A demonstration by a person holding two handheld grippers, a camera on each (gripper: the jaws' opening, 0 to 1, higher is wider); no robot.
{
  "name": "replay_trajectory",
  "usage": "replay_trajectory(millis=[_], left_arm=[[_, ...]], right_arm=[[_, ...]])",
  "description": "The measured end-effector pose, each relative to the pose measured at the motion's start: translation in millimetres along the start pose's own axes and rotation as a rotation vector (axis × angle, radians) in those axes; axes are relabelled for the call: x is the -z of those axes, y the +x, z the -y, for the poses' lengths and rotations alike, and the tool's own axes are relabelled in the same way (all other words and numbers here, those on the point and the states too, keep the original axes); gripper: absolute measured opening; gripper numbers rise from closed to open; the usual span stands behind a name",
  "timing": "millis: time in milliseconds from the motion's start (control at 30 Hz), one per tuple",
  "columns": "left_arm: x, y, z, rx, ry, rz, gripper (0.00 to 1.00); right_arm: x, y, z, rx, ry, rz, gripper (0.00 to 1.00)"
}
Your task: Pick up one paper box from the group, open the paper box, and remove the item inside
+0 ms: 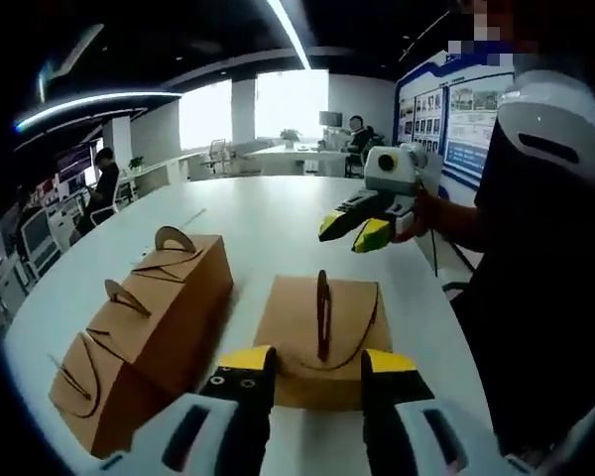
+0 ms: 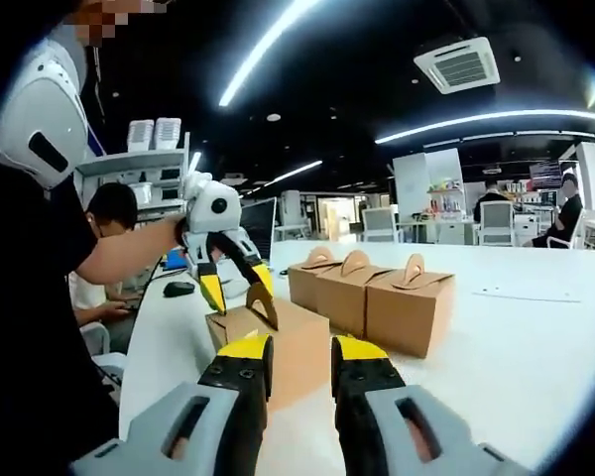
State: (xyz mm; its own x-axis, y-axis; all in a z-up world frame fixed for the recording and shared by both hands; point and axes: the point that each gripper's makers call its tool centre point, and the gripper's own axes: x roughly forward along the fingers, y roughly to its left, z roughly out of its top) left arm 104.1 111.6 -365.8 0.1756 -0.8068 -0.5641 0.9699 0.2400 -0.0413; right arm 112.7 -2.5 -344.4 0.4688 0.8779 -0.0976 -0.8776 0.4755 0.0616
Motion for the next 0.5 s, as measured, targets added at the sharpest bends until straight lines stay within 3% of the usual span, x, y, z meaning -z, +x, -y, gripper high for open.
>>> replay_trajectory(millis=[500], left_arm=[[2.8, 1.1, -1.4, 0.005, -0.024, 0.01, 0.37]], right_arm=[[2.9, 6.5, -3.4, -0.006, -0.006, -0.023, 0.25]])
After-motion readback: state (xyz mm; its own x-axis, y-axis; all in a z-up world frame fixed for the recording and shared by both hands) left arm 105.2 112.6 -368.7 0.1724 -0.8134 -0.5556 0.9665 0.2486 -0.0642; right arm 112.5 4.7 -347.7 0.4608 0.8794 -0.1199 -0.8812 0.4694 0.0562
